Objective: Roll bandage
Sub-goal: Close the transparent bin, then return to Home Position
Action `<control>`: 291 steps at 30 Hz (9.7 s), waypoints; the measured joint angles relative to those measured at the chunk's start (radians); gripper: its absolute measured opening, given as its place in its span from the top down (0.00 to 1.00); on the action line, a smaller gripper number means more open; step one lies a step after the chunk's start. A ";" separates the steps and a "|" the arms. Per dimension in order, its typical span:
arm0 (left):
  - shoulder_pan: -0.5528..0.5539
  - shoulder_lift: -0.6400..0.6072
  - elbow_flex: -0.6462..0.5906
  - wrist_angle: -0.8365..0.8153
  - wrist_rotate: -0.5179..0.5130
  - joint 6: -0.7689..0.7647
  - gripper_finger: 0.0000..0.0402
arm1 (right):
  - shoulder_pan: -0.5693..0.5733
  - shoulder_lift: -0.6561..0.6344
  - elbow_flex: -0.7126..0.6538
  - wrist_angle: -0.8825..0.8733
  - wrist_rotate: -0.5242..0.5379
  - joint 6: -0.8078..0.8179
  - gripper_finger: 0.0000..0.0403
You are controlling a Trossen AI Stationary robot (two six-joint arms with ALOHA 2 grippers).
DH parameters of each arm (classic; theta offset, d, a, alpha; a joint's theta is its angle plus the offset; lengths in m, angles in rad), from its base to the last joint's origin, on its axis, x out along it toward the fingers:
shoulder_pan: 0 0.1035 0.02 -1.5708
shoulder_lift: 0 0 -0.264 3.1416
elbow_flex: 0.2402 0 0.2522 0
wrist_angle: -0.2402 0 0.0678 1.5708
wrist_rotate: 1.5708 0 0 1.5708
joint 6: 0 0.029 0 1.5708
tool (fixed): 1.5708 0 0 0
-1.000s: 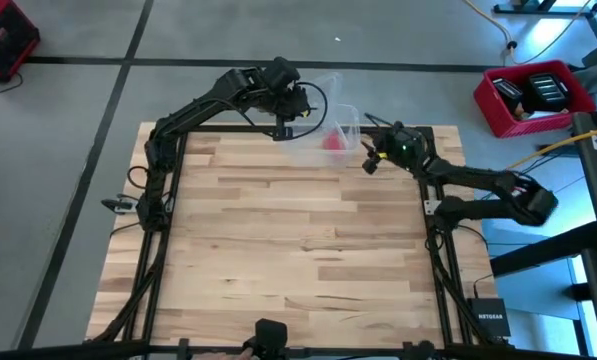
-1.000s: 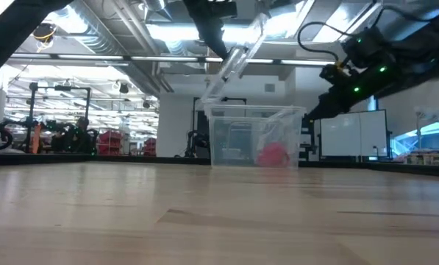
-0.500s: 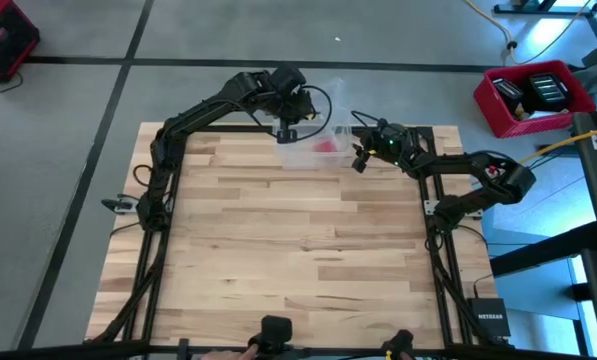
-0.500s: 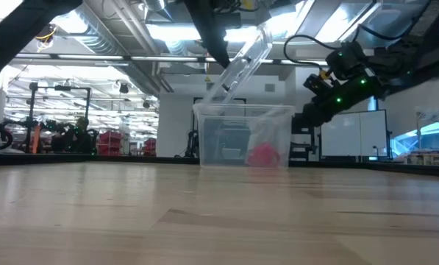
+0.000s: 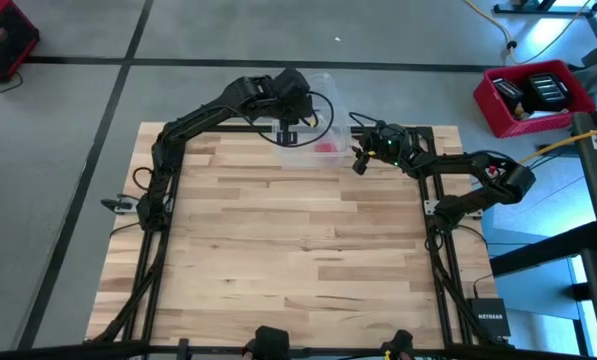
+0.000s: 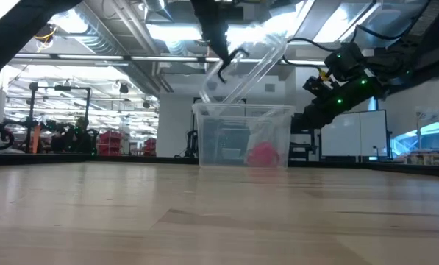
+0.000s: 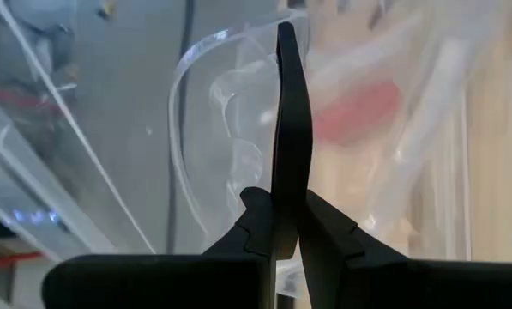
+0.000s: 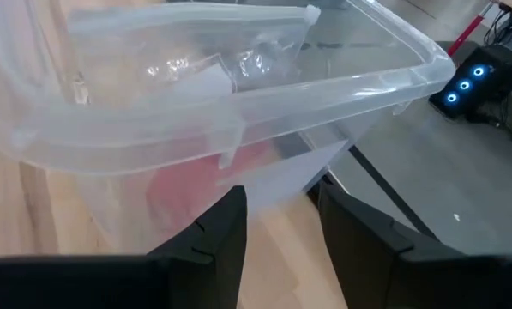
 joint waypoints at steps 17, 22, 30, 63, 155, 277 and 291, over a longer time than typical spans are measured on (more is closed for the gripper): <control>0.095 -0.129 -0.004 -0.277 0.136 -0.122 0.94 | 0.000 0.000 0.000 -0.007 0.000 0.003 0.62; 0.117 -0.123 -0.066 -0.155 0.174 -0.103 0.94 | 0.000 0.000 0.000 -0.006 -0.002 0.003 0.62; 0.108 -0.089 -0.122 -0.075 0.219 -0.085 0.94 | 0.003 0.000 -0.001 -0.002 -0.063 0.003 0.62; 0.026 0.037 -0.121 0.088 0.196 -0.137 0.90 | 0.066 0.000 -0.001 0.018 -0.026 0.003 0.62; -0.213 -0.277 -0.006 -0.048 0.169 -0.323 0.88 | 0.065 -0.681 0.000 -0.484 -0.385 0.400 0.62; -0.437 -1.841 -2.343 1.380 0.090 -0.682 1.00 | 0.615 -1.371 -0.445 -0.502 0.063 0.511 0.98; -0.410 -2.048 -2.343 1.230 0.062 -0.656 1.00 | 0.615 -1.371 -0.445 -0.503 0.063 0.511 0.98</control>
